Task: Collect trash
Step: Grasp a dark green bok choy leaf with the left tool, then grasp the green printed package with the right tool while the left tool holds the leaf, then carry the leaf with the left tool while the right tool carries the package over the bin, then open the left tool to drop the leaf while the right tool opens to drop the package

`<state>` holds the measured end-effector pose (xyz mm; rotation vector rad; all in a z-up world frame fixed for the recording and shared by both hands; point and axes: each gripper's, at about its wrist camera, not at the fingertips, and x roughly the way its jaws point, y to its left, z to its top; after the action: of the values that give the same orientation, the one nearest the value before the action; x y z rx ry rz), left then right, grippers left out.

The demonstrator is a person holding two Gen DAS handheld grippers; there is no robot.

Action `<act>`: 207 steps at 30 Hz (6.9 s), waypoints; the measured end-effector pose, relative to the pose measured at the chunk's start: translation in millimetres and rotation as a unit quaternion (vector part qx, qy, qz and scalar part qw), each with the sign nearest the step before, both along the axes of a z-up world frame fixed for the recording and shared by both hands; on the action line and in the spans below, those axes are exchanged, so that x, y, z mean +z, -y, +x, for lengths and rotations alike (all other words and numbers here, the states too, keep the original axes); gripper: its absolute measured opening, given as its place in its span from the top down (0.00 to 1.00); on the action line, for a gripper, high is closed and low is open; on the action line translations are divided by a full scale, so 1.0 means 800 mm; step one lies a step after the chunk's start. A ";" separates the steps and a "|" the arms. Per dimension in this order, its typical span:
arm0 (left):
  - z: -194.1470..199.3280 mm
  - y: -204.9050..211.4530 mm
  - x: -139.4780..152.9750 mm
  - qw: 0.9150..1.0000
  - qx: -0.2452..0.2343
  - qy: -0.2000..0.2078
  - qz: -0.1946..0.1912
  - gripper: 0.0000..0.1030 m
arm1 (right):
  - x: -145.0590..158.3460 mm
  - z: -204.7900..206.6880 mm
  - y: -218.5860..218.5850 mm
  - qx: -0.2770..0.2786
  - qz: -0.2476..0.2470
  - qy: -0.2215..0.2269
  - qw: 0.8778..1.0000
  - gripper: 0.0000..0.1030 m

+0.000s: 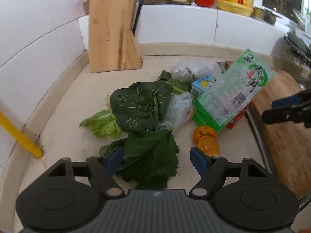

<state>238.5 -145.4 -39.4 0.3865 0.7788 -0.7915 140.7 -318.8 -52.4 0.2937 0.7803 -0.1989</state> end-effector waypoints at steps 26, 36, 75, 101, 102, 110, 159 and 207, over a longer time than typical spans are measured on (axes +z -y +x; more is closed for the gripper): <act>0.010 -0.043 0.006 0.990 -0.026 -0.127 -0.057 0.97 | -0.012 0.017 0.017 -0.033 0.037 -0.008 0.999 0.42; -0.011 -0.059 0.012 0.984 -0.009 -0.146 -0.103 0.97 | -0.021 0.031 0.042 -0.062 0.053 -0.009 0.997 0.39; -0.063 -0.062 0.008 0.984 0.034 -0.136 -0.115 0.94 | 0.052 -0.035 0.016 0.005 0.118 0.083 0.989 0.95; -0.065 -0.028 -0.031 0.988 0.142 -0.061 -0.014 0.84 | -0.040 -0.005 0.009 0.055 0.153 -0.014 0.987 0.85; -0.065 -0.027 -0.029 0.987 0.141 -0.077 -0.024 0.93 | -0.040 -0.007 0.009 0.058 0.158 -0.013 0.986 0.86; -0.087 -0.009 -0.015 0.987 0.141 -0.074 -0.031 0.95 | -0.031 -0.014 0.002 0.086 0.172 0.006 0.981 0.92; -0.155 -0.110 0.044 0.980 0.173 -0.009 -0.100 0.95 | 0.004 -0.030 -0.096 0.154 0.174 0.029 0.972 0.92; -0.194 -0.378 -0.047 0.912 0.402 -0.068 -0.042 0.94 | -0.083 0.060 -0.401 0.372 0.110 -0.114 0.915 0.91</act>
<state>83.4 157.2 -77.2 -0.0856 0.9323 -0.0709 188.8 2.0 -118.5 0.1674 1.0979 0.5883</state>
